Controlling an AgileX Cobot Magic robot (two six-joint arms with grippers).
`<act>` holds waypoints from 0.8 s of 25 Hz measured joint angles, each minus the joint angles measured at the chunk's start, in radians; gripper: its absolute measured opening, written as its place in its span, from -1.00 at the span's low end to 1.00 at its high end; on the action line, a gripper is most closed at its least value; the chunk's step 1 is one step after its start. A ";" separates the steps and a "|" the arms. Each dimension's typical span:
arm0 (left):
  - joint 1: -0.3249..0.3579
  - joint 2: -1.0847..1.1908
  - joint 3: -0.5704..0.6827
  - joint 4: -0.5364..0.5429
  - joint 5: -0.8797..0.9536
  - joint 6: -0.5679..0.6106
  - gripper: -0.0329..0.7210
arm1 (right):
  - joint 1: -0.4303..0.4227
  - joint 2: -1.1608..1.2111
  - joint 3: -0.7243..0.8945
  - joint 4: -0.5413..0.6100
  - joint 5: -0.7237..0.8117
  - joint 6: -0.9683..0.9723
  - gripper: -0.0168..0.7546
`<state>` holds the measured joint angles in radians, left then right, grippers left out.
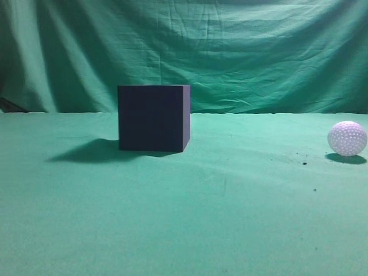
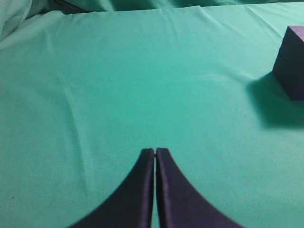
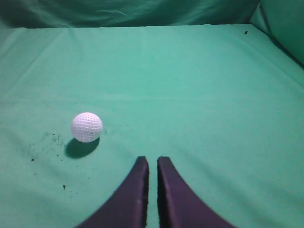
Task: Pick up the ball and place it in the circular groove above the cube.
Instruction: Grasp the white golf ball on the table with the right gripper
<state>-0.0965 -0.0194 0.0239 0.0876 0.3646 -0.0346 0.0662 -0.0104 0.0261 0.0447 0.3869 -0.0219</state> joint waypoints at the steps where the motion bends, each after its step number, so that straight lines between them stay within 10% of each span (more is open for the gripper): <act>1: 0.000 0.000 0.000 0.000 0.000 0.000 -0.91 | 0.000 0.000 0.000 0.000 0.000 0.000 -0.83; 20: 0.000 0.000 0.000 0.000 0.000 0.000 -0.91 | 0.000 0.000 0.000 0.002 0.000 0.000 -0.83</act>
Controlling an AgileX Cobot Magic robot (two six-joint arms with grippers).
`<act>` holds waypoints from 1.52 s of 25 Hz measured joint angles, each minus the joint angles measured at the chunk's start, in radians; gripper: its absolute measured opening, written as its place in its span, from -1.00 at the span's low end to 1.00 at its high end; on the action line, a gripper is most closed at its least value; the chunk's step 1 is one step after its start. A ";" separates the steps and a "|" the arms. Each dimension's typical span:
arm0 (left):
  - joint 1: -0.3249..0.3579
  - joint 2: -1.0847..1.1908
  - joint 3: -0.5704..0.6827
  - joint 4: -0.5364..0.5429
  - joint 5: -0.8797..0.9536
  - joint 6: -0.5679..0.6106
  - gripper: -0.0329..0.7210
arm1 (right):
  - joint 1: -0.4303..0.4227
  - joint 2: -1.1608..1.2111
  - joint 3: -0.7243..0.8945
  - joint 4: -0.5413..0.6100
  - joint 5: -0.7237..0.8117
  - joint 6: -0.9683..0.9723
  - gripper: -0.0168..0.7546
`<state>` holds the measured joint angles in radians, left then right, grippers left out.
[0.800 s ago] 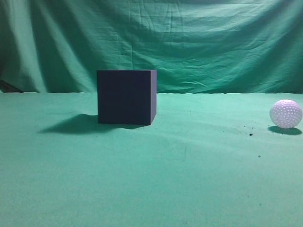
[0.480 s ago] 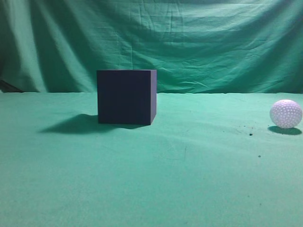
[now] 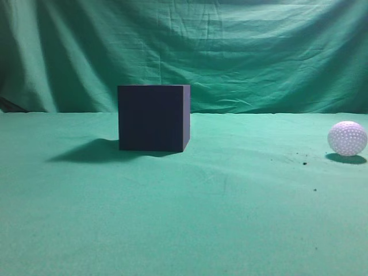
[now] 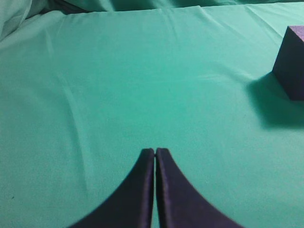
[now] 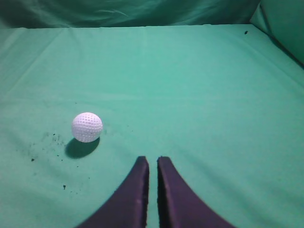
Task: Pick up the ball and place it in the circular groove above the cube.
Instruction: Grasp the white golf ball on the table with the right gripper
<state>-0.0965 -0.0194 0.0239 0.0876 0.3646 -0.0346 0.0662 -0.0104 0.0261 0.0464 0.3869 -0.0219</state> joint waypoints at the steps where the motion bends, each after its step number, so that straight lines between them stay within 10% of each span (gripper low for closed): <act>1: 0.000 0.000 0.000 0.000 0.000 0.000 -0.91 | 0.000 0.000 0.000 0.000 0.000 0.000 -0.83; 14: 0.000 0.000 0.000 0.000 0.000 0.000 -0.91 | 0.000 0.000 0.002 0.082 -0.481 0.011 -0.83; 32: 0.000 0.000 0.000 0.000 0.000 0.000 -0.91 | 0.000 0.728 -0.523 0.194 0.212 -0.197 -0.83; 38: 0.000 0.000 0.000 0.000 0.000 0.000 -0.91 | 0.140 1.020 -0.694 0.150 0.358 -0.247 -0.83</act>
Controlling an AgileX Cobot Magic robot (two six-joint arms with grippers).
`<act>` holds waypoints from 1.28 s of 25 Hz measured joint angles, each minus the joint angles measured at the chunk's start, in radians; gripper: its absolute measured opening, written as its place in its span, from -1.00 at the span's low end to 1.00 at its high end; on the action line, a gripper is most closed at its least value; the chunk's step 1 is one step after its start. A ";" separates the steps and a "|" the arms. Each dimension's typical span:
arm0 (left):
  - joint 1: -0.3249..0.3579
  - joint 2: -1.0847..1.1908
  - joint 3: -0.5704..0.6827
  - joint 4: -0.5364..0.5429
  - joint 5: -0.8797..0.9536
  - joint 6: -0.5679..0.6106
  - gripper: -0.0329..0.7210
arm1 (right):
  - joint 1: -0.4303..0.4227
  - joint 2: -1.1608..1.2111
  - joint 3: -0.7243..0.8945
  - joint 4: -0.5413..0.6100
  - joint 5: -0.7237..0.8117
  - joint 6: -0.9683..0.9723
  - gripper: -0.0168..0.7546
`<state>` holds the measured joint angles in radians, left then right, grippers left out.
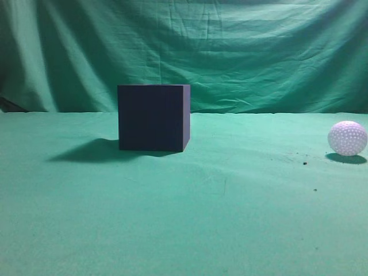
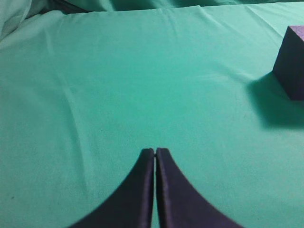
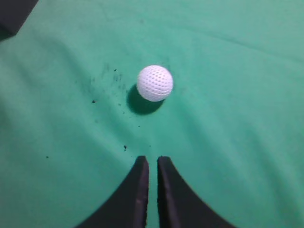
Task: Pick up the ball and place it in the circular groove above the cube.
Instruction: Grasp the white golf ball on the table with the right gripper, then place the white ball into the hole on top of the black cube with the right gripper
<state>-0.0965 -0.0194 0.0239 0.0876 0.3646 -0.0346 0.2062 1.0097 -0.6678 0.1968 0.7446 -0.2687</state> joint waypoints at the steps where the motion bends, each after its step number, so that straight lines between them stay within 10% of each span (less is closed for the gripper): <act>1: 0.000 0.000 0.000 0.000 0.000 0.000 -0.91 | 0.031 0.040 -0.023 -0.017 0.008 0.002 -0.83; 5: 0.000 0.000 0.000 0.000 0.000 0.000 -0.91 | 0.080 0.219 -0.101 -0.040 0.006 0.033 -0.83; 14: 0.000 0.000 0.000 0.000 0.000 0.000 -0.91 | 0.080 0.551 -0.240 -0.045 -0.028 0.042 0.57; 25: 0.000 0.000 0.000 0.000 0.000 0.000 -0.91 | 0.080 0.781 -0.363 -0.054 -0.060 0.042 0.44; 29: 0.000 0.000 0.000 0.000 0.000 0.000 -0.91 | 0.080 0.790 -0.368 -0.070 -0.057 0.059 -0.14; 32: 0.000 0.000 0.000 0.000 0.000 0.000 -0.91 | 0.080 0.793 -0.393 -0.080 -0.021 0.069 -0.16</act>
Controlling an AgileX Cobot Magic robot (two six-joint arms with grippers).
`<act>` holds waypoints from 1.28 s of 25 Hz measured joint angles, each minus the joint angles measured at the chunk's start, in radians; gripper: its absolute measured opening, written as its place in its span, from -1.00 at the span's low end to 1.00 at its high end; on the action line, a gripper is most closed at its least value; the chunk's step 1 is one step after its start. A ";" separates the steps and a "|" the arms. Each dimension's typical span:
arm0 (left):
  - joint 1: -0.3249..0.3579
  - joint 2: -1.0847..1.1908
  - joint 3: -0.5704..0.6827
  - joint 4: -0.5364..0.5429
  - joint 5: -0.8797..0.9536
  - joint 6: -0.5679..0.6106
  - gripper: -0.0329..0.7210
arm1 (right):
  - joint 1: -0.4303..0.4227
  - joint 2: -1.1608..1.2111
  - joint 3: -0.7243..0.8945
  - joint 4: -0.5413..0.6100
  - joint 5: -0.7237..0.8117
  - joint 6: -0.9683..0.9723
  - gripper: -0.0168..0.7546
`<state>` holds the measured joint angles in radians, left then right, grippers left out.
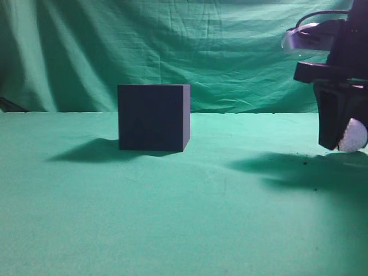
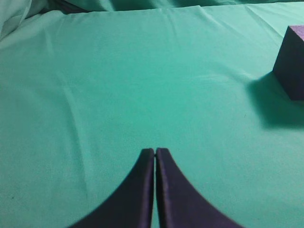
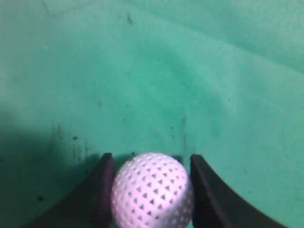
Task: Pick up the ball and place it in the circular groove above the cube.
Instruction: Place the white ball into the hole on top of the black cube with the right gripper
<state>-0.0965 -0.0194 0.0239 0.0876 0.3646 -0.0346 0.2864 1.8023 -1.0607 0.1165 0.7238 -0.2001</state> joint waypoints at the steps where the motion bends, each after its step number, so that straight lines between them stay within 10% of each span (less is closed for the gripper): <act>1: 0.000 0.000 0.000 0.000 0.000 0.000 -0.91 | 0.002 0.000 -0.016 0.000 0.021 0.005 -0.16; 19: 0.000 0.000 0.000 0.000 0.000 0.000 -0.91 | 0.395 0.027 -0.487 0.065 0.061 -0.028 -0.16; 32: 0.000 0.000 0.000 0.000 0.000 0.000 -0.91 | 0.419 0.153 -0.514 -0.021 0.015 -0.032 -0.16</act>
<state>-0.0965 -0.0194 0.0239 0.0876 0.3646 -0.0346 0.7058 1.9556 -1.5745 0.0953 0.7387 -0.2323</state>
